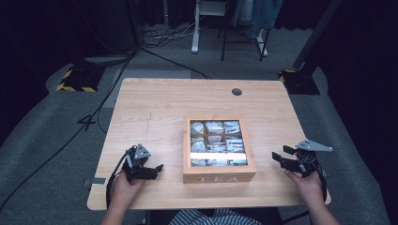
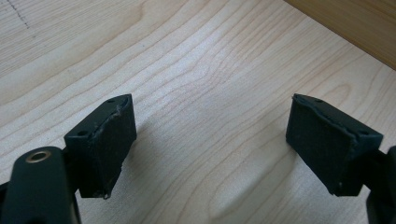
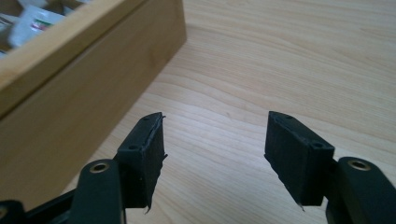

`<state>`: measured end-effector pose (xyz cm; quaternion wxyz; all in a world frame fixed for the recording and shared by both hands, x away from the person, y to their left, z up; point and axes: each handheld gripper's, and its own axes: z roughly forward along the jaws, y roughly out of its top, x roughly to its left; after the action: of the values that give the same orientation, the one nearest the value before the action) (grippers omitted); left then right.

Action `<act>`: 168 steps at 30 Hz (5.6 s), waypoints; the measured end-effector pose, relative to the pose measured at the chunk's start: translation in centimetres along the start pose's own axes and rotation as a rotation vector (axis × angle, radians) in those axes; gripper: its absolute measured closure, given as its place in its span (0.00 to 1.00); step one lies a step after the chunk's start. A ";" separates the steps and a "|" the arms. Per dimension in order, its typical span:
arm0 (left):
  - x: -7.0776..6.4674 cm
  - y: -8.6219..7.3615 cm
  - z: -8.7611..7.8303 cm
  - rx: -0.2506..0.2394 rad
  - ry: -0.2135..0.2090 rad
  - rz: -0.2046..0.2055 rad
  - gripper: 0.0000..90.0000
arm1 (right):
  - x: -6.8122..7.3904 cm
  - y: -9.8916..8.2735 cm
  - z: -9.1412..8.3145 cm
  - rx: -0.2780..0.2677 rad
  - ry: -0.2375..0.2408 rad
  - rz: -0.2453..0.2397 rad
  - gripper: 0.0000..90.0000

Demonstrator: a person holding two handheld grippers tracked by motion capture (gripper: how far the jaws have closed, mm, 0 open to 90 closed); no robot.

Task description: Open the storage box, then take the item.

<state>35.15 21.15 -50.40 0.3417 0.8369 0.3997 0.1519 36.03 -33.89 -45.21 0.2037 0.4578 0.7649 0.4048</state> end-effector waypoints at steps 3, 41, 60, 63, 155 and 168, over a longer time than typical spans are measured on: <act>0.0 0.0 0.0 0.000 0.000 -0.001 0.19 | 0.7 0.4 -0.6 -0.010 0.021 -0.019 0.43; 0.0 0.0 0.0 0.000 0.000 -0.001 0.19 | 8.2 2.1 -1.5 0.073 0.265 -0.110 0.35; 0.0 0.0 0.0 0.000 0.000 -0.001 0.19 | 9.6 1.2 0.0 0.186 0.265 -0.206 0.52; 0.0 0.0 0.0 0.000 0.001 -0.001 0.19 | 9.4 1.2 -0.2 0.191 0.265 -0.203 0.57; 0.2 0.8 -0.8 -0.041 -0.004 -0.106 0.34 | 7.7 10.1 -3.1 -0.007 0.276 -0.115 0.94; -1.7 3.2 -3.3 -0.064 -0.053 -0.015 0.35 | 7.5 10.6 -3.1 -0.026 0.280 -0.105 0.94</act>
<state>34.20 19.91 -45.78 0.3799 0.8263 0.3915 0.1400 35.87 -26.04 -34.44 0.1216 0.3537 0.8034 0.4634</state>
